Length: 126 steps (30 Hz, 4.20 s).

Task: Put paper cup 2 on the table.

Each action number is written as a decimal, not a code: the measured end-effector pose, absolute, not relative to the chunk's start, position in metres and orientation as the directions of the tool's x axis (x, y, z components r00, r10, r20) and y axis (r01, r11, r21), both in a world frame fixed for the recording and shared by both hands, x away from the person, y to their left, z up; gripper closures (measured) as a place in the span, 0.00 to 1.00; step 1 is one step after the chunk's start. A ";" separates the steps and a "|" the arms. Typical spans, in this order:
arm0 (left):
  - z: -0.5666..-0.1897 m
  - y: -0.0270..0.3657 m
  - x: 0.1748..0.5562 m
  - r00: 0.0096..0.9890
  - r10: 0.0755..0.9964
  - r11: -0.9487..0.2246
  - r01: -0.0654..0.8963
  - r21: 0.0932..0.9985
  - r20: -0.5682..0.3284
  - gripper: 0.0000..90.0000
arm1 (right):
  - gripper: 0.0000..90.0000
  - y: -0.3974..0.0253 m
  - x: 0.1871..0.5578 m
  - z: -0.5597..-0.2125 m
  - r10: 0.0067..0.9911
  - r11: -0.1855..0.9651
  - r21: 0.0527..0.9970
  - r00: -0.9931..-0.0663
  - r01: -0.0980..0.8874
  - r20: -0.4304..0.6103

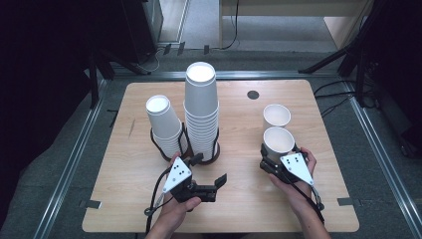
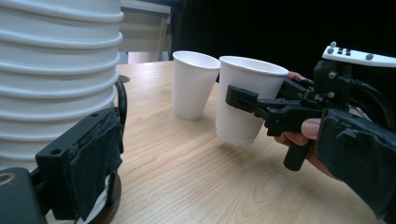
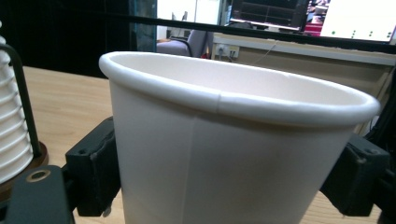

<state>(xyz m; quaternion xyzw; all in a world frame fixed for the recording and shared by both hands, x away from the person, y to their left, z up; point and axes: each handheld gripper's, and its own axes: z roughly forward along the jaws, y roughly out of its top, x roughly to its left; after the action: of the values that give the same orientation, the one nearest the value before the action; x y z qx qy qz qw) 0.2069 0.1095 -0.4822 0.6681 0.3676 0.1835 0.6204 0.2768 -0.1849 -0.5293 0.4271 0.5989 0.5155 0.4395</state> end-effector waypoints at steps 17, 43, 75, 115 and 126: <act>-0.482 0.124 0.204 0.629 0.744 0.063 0.273 0.960 -0.228 0.01 | 0.15 -0.182 0.290 -0.538 0.952 0.183 0.972 -0.273 0.147 -0.137; -0.482 0.127 0.205 0.621 0.746 0.072 0.283 0.957 -0.240 0.01 | 0.14 -0.186 0.286 -0.540 0.938 0.218 0.959 -0.311 0.184 -0.153; -0.483 0.140 0.206 0.593 0.769 0.080 0.283 0.956 -0.240 0.01 | 0.00 -0.209 0.273 -0.537 0.923 0.144 0.961 -0.383 0.236 -0.044; -0.530 0.290 0.149 0.212 0.963 0.076 0.383 0.920 -0.168 0.00 | 0.00 -0.295 0.213 -0.540 0.961 0.145 0.963 -0.265 0.228 -0.082; -0.538 0.337 0.143 0.075 0.980 0.141 0.395 0.908 -0.184 0.00 | 0.00 -0.324 0.202 -0.545 0.981 0.130 0.958 -0.172 0.257 -0.088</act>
<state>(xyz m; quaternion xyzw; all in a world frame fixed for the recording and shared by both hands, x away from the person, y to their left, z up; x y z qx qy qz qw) 0.1426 0.3374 -0.5382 0.5724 0.6005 0.3194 0.4581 0.2024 -0.3238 -0.5452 0.4930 0.6279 0.4379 0.4135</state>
